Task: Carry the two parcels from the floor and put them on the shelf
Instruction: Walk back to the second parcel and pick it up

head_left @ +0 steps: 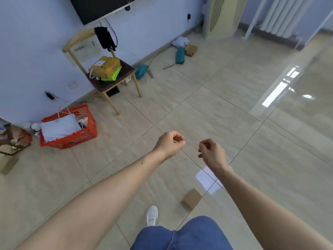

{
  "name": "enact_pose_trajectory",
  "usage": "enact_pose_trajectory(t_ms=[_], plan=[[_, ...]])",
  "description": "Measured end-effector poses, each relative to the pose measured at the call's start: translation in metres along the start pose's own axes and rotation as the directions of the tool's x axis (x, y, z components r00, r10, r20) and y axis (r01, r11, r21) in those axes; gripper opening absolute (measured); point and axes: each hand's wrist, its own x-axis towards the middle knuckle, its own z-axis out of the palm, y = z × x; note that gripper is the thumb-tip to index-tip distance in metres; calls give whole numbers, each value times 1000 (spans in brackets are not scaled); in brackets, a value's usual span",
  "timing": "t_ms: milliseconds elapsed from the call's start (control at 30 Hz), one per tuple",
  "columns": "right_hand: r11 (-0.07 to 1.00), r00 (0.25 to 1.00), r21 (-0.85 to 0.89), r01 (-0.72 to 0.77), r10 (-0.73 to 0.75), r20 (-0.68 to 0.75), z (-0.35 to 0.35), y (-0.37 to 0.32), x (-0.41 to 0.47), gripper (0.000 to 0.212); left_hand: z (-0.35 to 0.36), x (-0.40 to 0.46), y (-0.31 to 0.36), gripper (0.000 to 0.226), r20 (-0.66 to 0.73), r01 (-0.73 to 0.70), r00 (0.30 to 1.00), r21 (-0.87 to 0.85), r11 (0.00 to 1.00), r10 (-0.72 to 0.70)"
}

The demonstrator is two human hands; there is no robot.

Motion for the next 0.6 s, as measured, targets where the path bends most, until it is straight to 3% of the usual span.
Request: enact_pose_trajectory(t_ms=[300, 600], plan=[[972, 941, 136, -192, 221, -256, 18, 24, -18, 10, 14, 36, -26, 13, 311, -61, 950, 90, 994, 30], [907, 852, 193, -374, 419, -314, 22, 126, -32, 14, 86, 41, -78, 11, 405, 20, 912, 113, 993, -64]])
